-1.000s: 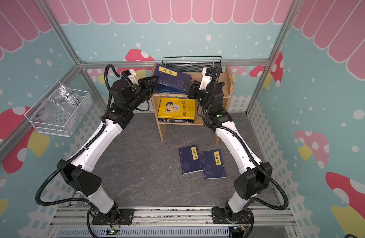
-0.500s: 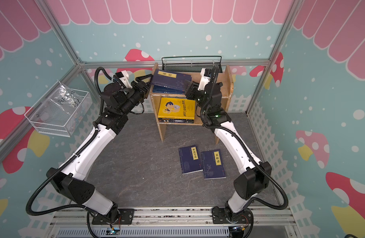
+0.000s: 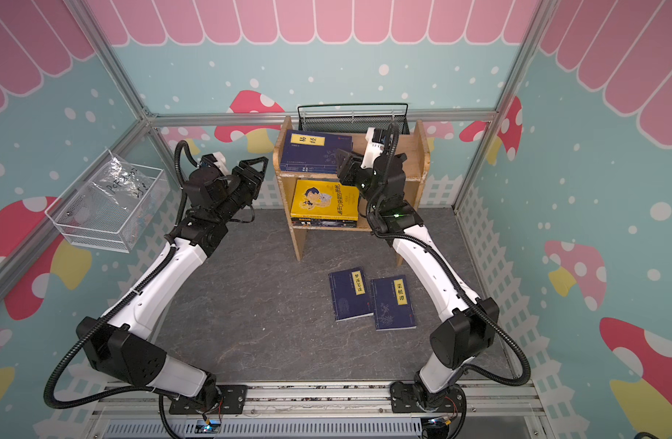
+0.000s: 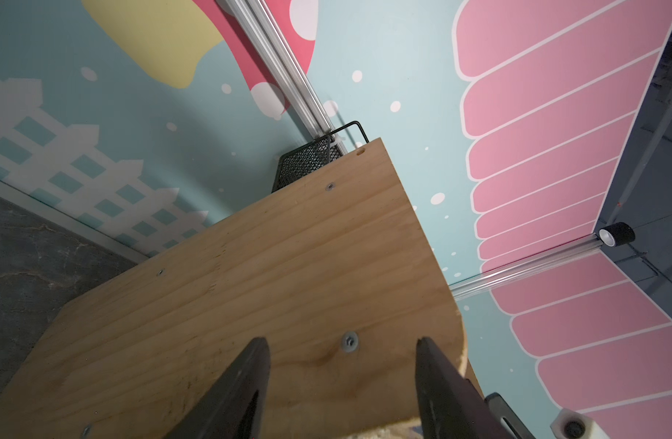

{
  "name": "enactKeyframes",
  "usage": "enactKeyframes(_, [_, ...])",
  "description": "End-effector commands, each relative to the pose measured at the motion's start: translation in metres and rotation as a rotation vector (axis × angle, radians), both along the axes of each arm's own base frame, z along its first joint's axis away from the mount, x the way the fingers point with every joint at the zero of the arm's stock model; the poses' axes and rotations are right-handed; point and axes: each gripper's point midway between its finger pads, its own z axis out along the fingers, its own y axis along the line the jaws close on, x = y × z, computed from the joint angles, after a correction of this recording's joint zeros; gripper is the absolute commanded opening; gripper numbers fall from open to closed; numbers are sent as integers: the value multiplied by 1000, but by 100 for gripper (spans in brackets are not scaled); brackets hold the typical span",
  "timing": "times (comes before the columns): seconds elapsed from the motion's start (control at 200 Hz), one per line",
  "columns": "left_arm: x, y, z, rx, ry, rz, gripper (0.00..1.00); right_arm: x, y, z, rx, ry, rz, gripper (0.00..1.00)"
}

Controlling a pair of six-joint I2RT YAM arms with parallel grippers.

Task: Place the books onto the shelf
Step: 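Open both grippers and draw them back from the shelf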

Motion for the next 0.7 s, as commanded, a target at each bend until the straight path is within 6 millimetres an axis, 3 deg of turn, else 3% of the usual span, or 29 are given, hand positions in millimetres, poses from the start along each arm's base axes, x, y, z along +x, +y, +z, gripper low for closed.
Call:
enactKeyframes(0.0, [-20, 12, 25, 23, -87, 23, 64, -3, 11, -26, -43, 58, 55, 47])
enactKeyframes(0.195, [-38, 20, 15, 91, -95, 47, 67, -22, 9, -6, -64, -2, 84, 49])
enactKeyframes(0.42, [-68, 32, -10, 170, -83, 60, 68, -44, -37, 10, -160, -46, -109, 65])
enactKeyframes(0.565, [-91, 25, -27, 226, -84, -10, 70, -65, -46, -3, -247, -24, -102, 67])
enactKeyframes(0.69, [-104, 6, -68, 287, 10, -129, 71, -88, -53, -37, -299, 52, -71, 68])
